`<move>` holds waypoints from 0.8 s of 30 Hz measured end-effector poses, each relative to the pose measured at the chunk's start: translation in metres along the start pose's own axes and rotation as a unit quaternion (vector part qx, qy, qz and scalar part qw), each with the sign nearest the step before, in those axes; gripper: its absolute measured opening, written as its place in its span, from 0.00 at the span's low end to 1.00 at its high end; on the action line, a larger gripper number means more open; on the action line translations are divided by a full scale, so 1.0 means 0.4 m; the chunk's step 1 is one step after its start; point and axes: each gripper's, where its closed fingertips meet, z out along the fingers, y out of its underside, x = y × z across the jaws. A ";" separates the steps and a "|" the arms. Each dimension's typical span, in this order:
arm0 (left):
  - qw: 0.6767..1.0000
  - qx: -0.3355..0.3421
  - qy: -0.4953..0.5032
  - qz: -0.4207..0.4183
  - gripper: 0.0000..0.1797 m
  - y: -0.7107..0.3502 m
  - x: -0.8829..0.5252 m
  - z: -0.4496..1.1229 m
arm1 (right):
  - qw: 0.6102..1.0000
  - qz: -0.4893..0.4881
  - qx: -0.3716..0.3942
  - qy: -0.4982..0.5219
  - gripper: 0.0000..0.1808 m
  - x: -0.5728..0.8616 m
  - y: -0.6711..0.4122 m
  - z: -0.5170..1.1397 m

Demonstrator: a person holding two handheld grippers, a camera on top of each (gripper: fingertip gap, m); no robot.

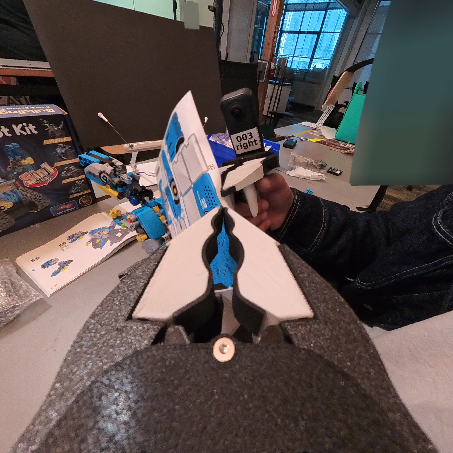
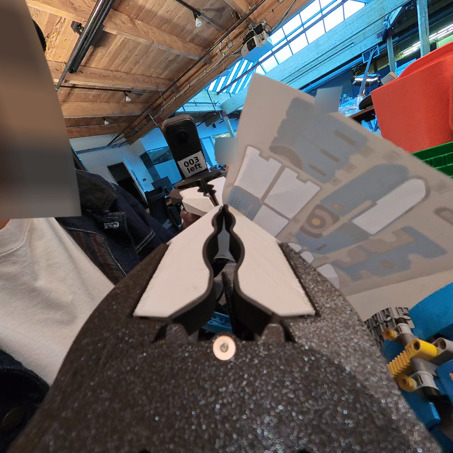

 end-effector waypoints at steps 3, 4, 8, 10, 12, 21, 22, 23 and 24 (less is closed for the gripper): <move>1.000 -0.007 -0.006 0.009 0.00 0.005 -0.003 0.000 | 1.000 0.001 -0.002 -0.004 0.00 -0.002 0.002 0.000; 1.000 -0.008 -0.009 0.013 0.00 0.006 -0.006 0.000 | 1.000 0.001 -0.003 -0.004 0.00 -0.003 0.003 0.000; 0.999 -0.006 -0.036 0.022 0.00 0.000 -0.028 -0.010 | 1.000 0.003 -0.003 0.000 0.00 0.003 0.002 -0.004; 0.999 -0.004 -0.039 0.025 0.00 -0.003 -0.032 -0.014 | 1.000 0.004 -0.002 0.004 0.00 0.009 0.002 -0.006; 0.999 -0.001 -0.043 0.028 0.00 -0.006 -0.035 -0.017 | 1.000 0.007 0.000 0.002 0.00 0.009 0.000 -0.008; 1.000 0.009 -0.020 0.016 0.08 -0.017 -0.011 -0.016 | 1.000 0.006 -0.002 0.005 0.00 0.011 0.003 -0.010; 1.000 0.007 -0.014 0.012 0.10 -0.015 -0.006 -0.013 | 1.000 0.006 -0.003 0.004 0.00 0.010 0.004 -0.009; 1.000 0.003 -0.012 0.011 0.11 -0.011 -0.004 -0.009 | 1.000 0.006 -0.004 0.003 0.00 0.009 0.005 -0.008; 1.000 -0.002 -0.012 0.011 0.12 -0.006 -0.003 -0.005 | 1.000 0.006 -0.004 0.002 0.00 0.008 0.005 -0.007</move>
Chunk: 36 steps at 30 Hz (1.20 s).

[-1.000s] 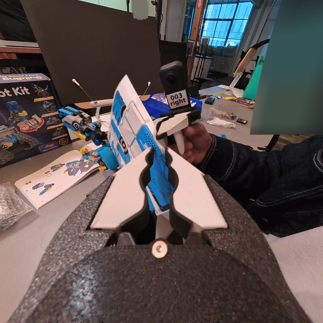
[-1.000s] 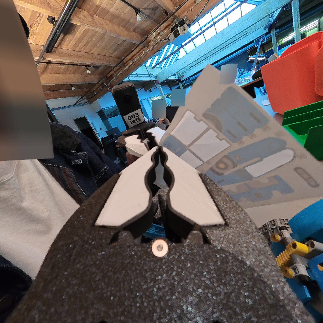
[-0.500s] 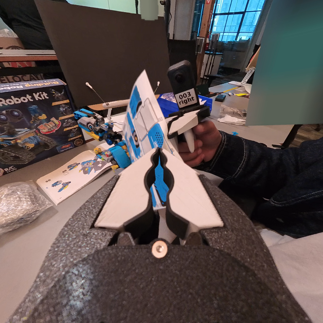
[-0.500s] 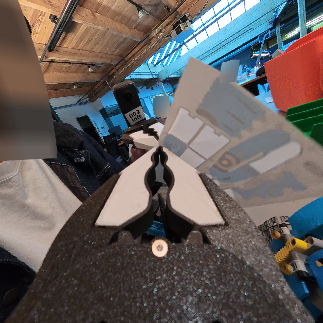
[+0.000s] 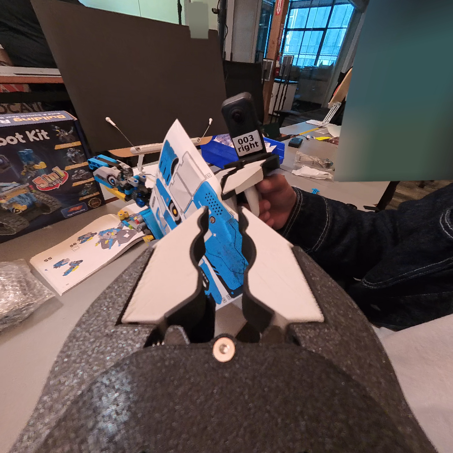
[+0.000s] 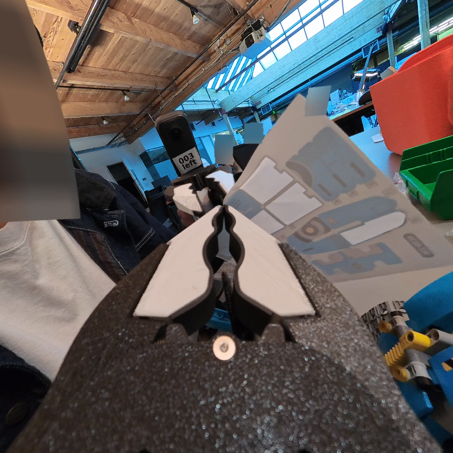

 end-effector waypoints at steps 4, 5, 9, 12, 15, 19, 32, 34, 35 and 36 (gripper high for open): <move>1.000 -0.016 0.025 -0.006 0.14 0.020 0.022 0.017 | 1.000 0.002 -0.002 -0.009 0.00 -0.008 0.003 0.004; 0.999 -0.017 0.031 -0.007 0.14 0.023 0.026 0.019 | 1.000 0.003 -0.002 -0.013 0.00 -0.011 0.003 0.005; 0.998 -0.005 0.054 -0.025 0.10 0.015 0.037 0.016 | 1.000 0.009 -0.001 -0.028 0.00 -0.021 0.003 0.004; 0.997 0.005 0.066 -0.037 0.08 0.007 0.040 0.010 | 0.999 0.012 0.000 -0.035 0.00 -0.024 0.002 0.000; 0.997 0.012 0.070 -0.041 0.04 0.002 0.038 0.005 | 0.999 0.013 -0.002 -0.034 0.00 -0.021 0.004 -0.002; 0.997 0.011 0.061 -0.048 0.02 0.007 0.024 0.007 | 0.999 0.018 0.001 -0.037 0.00 -0.019 0.003 -0.002; 0.992 0.006 0.100 -0.070 0.15 0.018 0.053 0.020 | 0.999 0.013 -0.011 -0.036 0.00 -0.024 0.016 0.009; 0.993 0.003 0.094 -0.064 0.15 0.020 0.052 0.022 | 0.999 0.009 -0.013 -0.031 0.00 -0.022 0.017 0.007; 0.994 0.002 0.092 -0.063 0.15 0.021 0.051 0.022 | 0.999 0.007 -0.014 -0.031 0.00 -0.023 0.017 0.006; 0.994 0.001 0.092 -0.063 0.14 0.020 0.050 0.021 | 0.999 0.007 -0.014 -0.031 0.00 -0.023 0.016 0.006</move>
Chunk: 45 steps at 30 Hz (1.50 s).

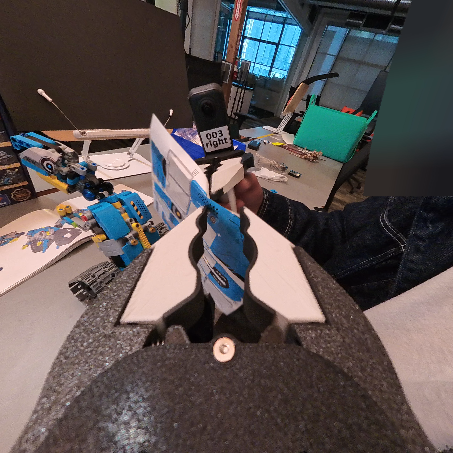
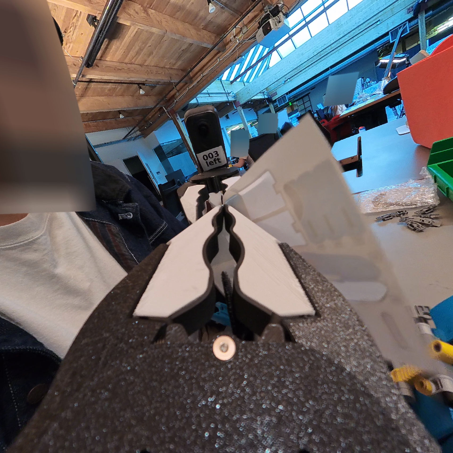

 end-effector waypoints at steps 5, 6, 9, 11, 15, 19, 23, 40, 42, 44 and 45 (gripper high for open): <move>1.000 0.005 -0.007 -0.018 0.08 0.003 -0.021 -0.004 | 1.000 -0.014 -0.009 0.021 0.00 0.010 0.004 -0.001; 1.000 0.008 -0.004 -0.023 0.07 0.001 -0.023 -0.006 | 1.000 -0.014 -0.009 0.019 0.00 0.008 0.003 -0.003; 0.999 0.014 -0.007 -0.031 0.05 -0.003 -0.032 -0.012 | 1.000 -0.017 -0.010 0.021 0.00 0.007 0.003 -0.006; 1.000 0.016 -0.009 -0.025 0.05 -0.006 -0.032 -0.015 | 1.000 -0.014 -0.009 0.017 0.00 0.005 0.003 -0.006; 1.000 0.017 -0.010 -0.006 0.04 -0.008 -0.028 -0.018 | 1.000 -0.013 -0.008 0.012 0.00 0.000 0.003 -0.005; 1.000 0.015 -0.017 0.007 0.01 -0.009 -0.033 -0.023 | 1.000 -0.010 -0.006 0.008 0.00 -0.001 0.003 -0.008; 0.999 0.010 -0.038 0.035 0.00 -0.007 -0.047 -0.029 | 1.000 -0.007 -0.007 0.006 0.00 0.001 0.007 -0.010; 0.978 -0.021 -0.159 0.136 0.00 -0.023 -0.142 -0.124 | 0.998 -0.005 -0.022 0.063 0.00 0.051 -0.004 -0.097; 0.971 -0.024 -0.192 0.140 0.00 -0.022 -0.162 -0.160 | 0.996 0.003 -0.025 0.088 0.00 0.067 -0.010 -0.099; 0.964 -0.023 -0.232 0.128 0.00 -0.011 -0.189 -0.222 | 0.995 0.015 -0.027 0.100 0.00 0.071 -0.033 -0.059; 0.959 -0.024 -0.256 0.118 0.00 -0.005 -0.205 -0.263 | 0.993 0.008 -0.046 0.106 0.00 0.075 -0.045 -0.028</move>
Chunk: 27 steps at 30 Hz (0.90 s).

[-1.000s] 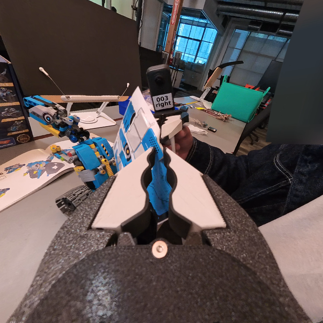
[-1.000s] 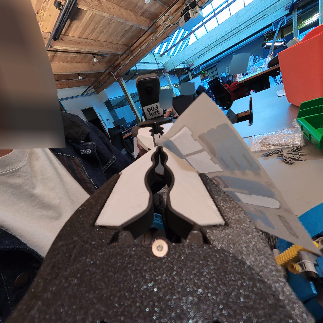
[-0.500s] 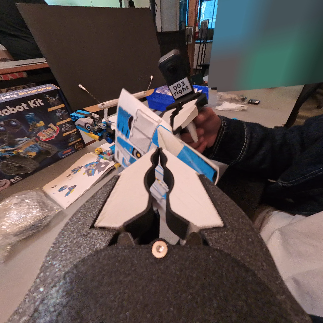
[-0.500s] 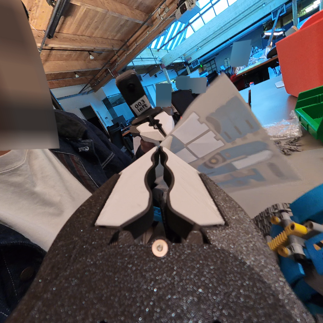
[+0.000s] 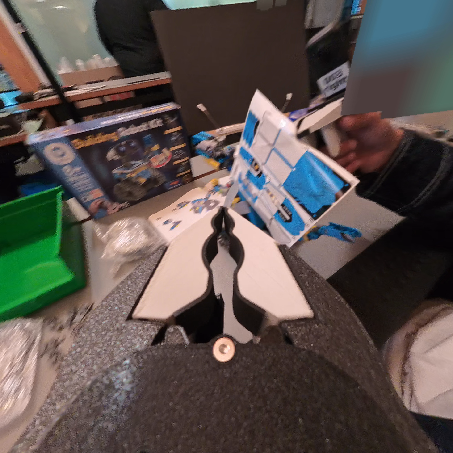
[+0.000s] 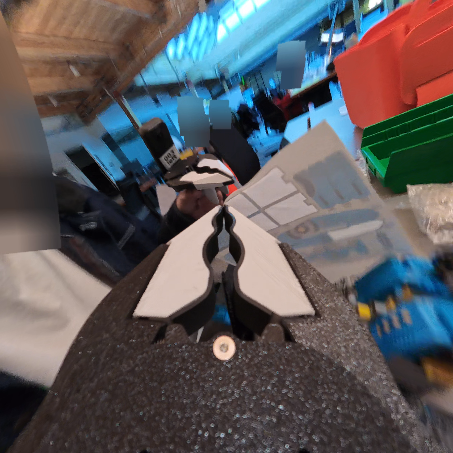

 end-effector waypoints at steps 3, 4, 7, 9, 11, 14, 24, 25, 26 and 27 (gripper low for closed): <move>0.996 -0.020 -0.080 -0.027 0.00 0.045 -0.100 -0.106 | 0.991 -0.041 -0.112 0.059 0.00 0.025 -0.014 0.131; 0.993 -0.022 -0.107 -0.032 0.00 0.056 -0.130 -0.146 | 0.984 -0.055 -0.156 0.071 0.00 0.036 -0.014 0.182; 0.984 -0.012 -0.170 -0.047 0.00 0.076 -0.186 -0.252 | 0.967 -0.052 -0.248 0.036 0.00 0.050 -0.009 0.346; 0.981 0.008 -0.184 -0.066 0.00 0.086 -0.194 -0.298 | 0.950 -0.021 -0.310 0.022 0.00 0.093 0.024 0.422; 0.979 0.019 -0.183 -0.087 0.00 0.107 -0.189 -0.322 | 0.932 -0.005 -0.357 0.055 0.00 0.179 0.064 0.457; 0.978 0.013 -0.186 -0.092 0.00 0.155 -0.182 -0.339 | 0.923 0.000 -0.380 0.062 0.00 0.243 0.096 0.478; 0.979 -0.022 -0.176 -0.098 0.00 0.256 -0.168 -0.284 | 0.789 -0.022 -0.535 0.300 0.01 0.500 0.295 0.286; 0.979 -0.028 -0.176 -0.094 0.00 0.262 -0.163 -0.275 | 0.783 -0.037 -0.536 0.313 0.02 0.509 0.292 0.279; 0.980 -0.033 -0.175 -0.091 0.00 0.266 -0.159 -0.267 | 0.782 -0.036 -0.533 0.321 0.10 0.512 0.291 0.277; 0.980 -0.035 -0.173 -0.090 0.00 0.267 -0.153 -0.258 | 0.782 -0.028 -0.534 0.318 0.19 0.508 0.291 0.275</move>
